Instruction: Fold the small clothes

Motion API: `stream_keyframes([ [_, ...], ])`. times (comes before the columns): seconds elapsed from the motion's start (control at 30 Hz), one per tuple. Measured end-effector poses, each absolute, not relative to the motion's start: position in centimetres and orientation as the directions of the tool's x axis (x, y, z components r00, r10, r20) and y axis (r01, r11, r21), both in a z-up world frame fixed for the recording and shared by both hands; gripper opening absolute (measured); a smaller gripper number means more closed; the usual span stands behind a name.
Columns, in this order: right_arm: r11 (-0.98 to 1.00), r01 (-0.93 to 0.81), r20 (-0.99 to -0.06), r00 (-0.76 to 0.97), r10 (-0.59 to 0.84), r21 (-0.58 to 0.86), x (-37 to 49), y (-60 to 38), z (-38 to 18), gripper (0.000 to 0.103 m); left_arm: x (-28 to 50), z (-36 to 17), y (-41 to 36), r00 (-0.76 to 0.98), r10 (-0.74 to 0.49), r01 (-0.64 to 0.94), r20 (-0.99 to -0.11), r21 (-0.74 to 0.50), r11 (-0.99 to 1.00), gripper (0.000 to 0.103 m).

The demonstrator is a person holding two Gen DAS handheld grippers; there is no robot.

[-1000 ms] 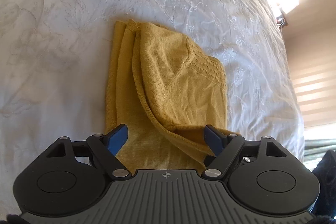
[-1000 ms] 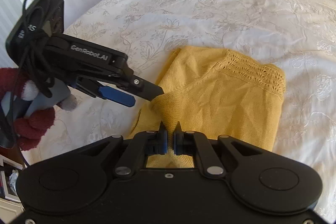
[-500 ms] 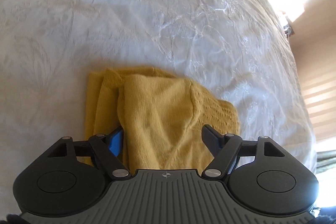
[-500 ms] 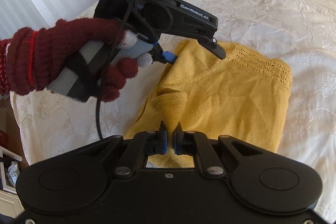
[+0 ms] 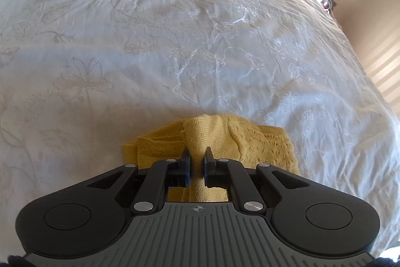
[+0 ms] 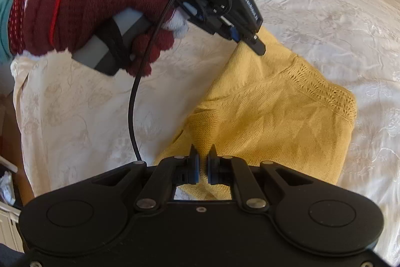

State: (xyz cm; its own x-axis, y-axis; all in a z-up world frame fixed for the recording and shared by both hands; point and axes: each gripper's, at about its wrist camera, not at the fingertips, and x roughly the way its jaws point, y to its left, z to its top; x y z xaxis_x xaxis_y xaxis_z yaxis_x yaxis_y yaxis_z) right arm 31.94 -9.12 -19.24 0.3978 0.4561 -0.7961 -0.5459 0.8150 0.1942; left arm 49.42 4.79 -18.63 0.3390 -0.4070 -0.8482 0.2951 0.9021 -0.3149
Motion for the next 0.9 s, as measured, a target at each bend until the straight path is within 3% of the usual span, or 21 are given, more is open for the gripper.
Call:
stream_keyframes([
  [0.2, 0.764, -0.631, -0.871, 0.293, 0.394, 0.134, 31.8, -5.6, -23.6, 0.023, 49.7, -23.1, 5.8, 0.293, -0.315, 0.253, -0.903, -0.244, 0.936, 0.013],
  [0.3, 0.725, -0.667, -0.854, 0.266, 0.448, 0.172, 31.0, -5.3, -23.3, 0.041, 49.7, -23.5, 6.2, 0.309, -0.322, 0.215, -0.895, -0.264, 0.94, 0.015],
  [0.43, 0.689, -0.697, -0.823, 0.264, 0.503, 0.198, 29.8, -5.6, -22.1, 0.043, 49.8, -23.3, 5.9, 0.326, -0.309, 0.254, -0.893, -0.232, 0.939, 0.019],
  [0.63, 0.762, -0.585, -0.783, 0.321, 0.533, 0.278, 30.3, -9.0, -20.6, 0.047, 49.7, -22.0, 6.6, 0.412, -0.258, 0.241, -0.874, -0.168, 0.956, 0.024],
  [0.7, 0.791, -0.542, -0.773, 0.359, 0.523, 0.284, 30.5, -10.3, -20.0, 0.048, 50.1, -21.8, 7.3, 0.413, -0.265, 0.211, -0.871, -0.191, 0.959, 0.024],
  [0.8, 0.833, -0.466, -0.762, 0.41, 0.5, 0.296, 30.9, -12.1, -19.5, 0.058, 50.3, -20.7, 8.4, 0.434, -0.276, 0.169, -0.857, -0.224, 0.96, 0.024],
  [0.9, 0.865, -0.411, -0.766, 0.443, 0.466, 0.289, 31.7, -13.4, -19.4, 0.059, 49.4, -19.9, 9.4, 0.435, -0.315, 0.14, -0.843, -0.282, 0.949, 0.026],
])
